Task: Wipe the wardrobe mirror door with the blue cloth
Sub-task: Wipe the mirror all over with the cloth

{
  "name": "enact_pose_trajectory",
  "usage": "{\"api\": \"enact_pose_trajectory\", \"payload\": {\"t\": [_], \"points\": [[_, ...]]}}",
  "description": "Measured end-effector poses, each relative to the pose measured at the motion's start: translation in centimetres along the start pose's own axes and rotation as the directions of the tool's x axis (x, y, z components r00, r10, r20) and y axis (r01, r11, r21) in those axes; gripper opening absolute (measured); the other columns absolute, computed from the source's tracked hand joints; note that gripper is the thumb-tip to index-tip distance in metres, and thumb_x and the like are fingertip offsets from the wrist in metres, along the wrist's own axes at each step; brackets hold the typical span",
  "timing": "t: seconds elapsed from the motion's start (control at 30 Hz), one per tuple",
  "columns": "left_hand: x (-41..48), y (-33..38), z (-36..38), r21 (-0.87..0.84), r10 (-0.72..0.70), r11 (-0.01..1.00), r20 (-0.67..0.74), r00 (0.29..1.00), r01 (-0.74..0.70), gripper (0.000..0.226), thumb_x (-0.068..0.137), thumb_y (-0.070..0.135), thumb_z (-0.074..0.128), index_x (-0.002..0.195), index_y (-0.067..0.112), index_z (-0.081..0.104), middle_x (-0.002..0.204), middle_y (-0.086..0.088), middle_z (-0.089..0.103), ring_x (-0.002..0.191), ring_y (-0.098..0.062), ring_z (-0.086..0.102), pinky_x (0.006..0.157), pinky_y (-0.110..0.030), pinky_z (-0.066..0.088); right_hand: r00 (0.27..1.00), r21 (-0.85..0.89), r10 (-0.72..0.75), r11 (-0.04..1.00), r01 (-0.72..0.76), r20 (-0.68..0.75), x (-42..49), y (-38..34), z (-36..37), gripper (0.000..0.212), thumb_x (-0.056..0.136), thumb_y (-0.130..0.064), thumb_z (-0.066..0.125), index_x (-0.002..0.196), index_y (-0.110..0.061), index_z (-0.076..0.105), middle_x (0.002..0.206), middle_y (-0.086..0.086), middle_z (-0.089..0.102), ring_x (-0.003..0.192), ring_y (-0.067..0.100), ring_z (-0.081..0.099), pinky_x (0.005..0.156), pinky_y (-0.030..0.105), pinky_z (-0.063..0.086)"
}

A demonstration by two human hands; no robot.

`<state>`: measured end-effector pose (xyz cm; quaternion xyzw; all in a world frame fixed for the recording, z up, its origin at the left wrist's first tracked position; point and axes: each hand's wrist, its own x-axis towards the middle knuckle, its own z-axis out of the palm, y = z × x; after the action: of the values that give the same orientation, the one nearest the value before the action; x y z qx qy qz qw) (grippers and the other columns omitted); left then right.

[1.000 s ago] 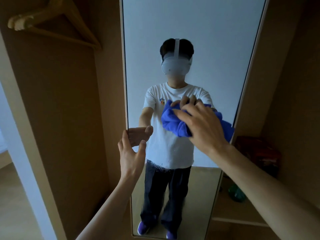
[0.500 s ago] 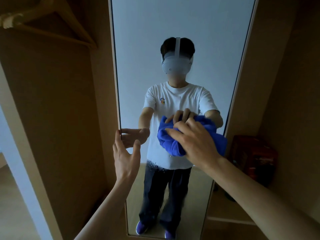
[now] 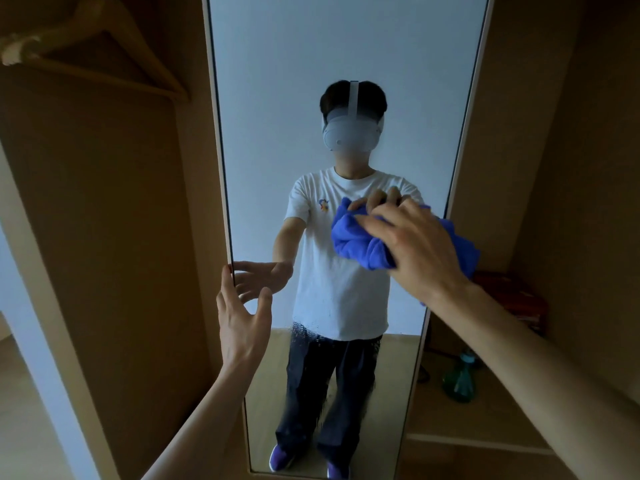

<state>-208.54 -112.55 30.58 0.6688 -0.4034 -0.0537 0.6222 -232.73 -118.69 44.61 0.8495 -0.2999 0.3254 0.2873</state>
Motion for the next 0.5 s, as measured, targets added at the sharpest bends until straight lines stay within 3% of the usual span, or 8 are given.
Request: {"api": "enact_pose_trajectory", "payload": {"t": [0.1, 0.3, 0.5], "points": [[-0.1, 0.1, 0.3, 0.001, -0.006, 1.0, -0.017, 1.0, 0.006, 0.078, 0.101, 0.039, 0.056, 0.161, 0.039, 0.008, 0.165, -0.001, 0.024, 0.143, -0.026, 0.04, 0.098, -0.047, 0.045, 0.997, 0.009, 0.038, 0.999, -0.038, -0.069, 0.6, 1.6, -1.4, 0.04, 0.095, -0.016, 0.052, 0.134, -0.02, 0.061, 0.113, 0.003, 0.064, 0.089, 0.029, 0.05, 0.077, 0.045, 0.044], [-0.2, 0.1, 1.1, 0.008, -0.024, 1.0, -0.05, 0.998, 0.025, 0.081, 0.099, 0.043, 0.058, 0.161, 0.038, 0.007, 0.163, -0.003, 0.025, 0.142, -0.029, 0.041, 0.1, -0.05, 0.046, 0.998, -0.009, -0.003, 1.0, 0.002, -0.057, -1.8, 0.6, 0.8, 0.039, 0.096, -0.016, 0.055, 0.134, -0.021, 0.062, 0.112, 0.004, 0.064, 0.089, 0.028, 0.049, 0.078, 0.044, 0.042], [-0.2, -0.3, 1.2, 0.011, -0.011, 1.0, -0.062, 0.998, 0.012, 0.08, 0.098, 0.043, 0.059, 0.16, 0.04, 0.008, 0.162, -0.002, 0.027, 0.139, -0.027, 0.044, 0.096, -0.047, 0.047, 0.998, 0.037, -0.045, 0.998, 0.044, 0.046, -6.6, -1.2, 4.1, 0.046, 0.086, -0.015, 0.066, 0.131, -0.023, 0.062, 0.116, -0.001, 0.061, 0.09, 0.026, 0.05, 0.073, 0.043, 0.044]]}}
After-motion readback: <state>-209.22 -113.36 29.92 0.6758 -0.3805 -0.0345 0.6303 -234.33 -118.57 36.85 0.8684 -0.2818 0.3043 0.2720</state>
